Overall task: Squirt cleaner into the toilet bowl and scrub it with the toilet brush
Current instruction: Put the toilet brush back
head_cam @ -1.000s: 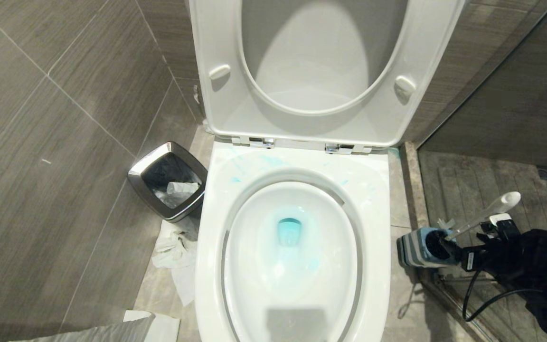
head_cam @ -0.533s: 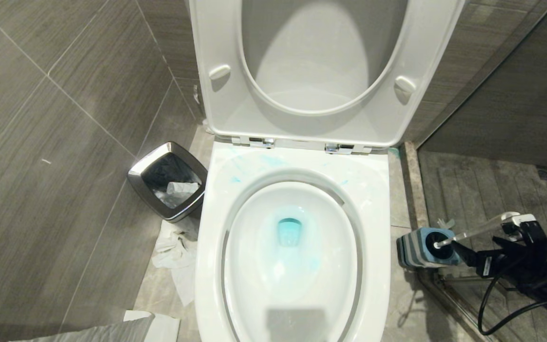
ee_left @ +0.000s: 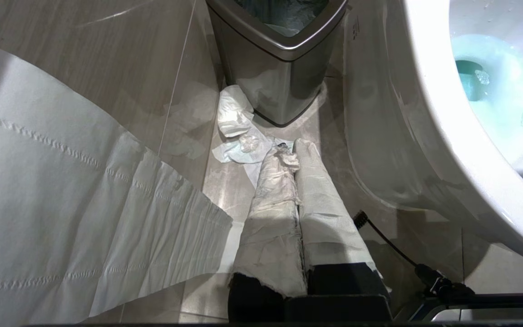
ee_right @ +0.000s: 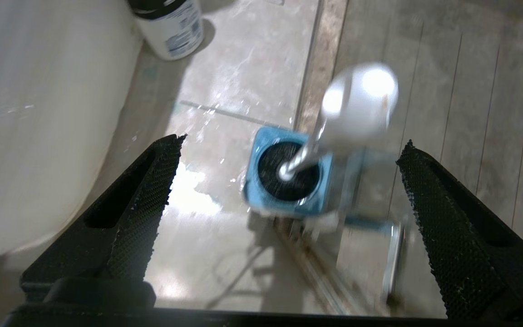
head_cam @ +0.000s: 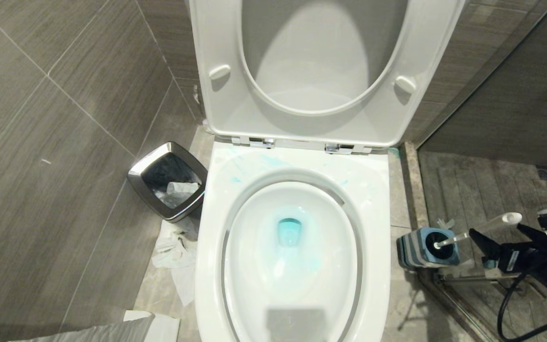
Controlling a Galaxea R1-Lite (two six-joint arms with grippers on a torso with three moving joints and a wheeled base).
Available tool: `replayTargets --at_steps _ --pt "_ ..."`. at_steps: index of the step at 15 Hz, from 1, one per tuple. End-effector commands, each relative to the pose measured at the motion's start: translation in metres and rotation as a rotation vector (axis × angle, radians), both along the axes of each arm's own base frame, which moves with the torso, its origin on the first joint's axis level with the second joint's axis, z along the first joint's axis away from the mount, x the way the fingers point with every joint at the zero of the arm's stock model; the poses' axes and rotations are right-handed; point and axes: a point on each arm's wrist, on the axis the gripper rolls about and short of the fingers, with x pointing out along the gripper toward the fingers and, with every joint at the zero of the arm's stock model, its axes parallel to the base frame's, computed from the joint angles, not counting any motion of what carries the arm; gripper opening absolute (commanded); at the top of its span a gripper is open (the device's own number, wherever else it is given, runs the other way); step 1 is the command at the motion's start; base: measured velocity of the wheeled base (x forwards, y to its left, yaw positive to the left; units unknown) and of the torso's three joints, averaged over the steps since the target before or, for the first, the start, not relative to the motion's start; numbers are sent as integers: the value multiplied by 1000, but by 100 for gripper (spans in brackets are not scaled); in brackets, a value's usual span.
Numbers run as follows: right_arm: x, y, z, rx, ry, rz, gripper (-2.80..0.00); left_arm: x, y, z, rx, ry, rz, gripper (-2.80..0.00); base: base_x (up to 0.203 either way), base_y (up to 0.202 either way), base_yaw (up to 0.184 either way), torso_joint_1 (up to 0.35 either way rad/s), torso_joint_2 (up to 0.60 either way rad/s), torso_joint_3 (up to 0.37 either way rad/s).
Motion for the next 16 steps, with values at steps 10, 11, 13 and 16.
replayTargets --at_steps 10,11,13,16 --pt "-49 18 43 -50 -184 65 0 1 0 -2 0 8 1 -280 0 0 0 0 0 0" --pt "-50 21 44 -51 -189 78 0 1 0 -2 0 8 1 -280 0 0 0 0 0 0" --pt "-56 28 45 -51 -200 112 0 1 0 -2 0 8 1 -280 0 0 0 0 0 0" --pt "-61 30 47 -49 -212 117 0 1 0 -2 0 8 1 -280 0 0 0 0 0 0"
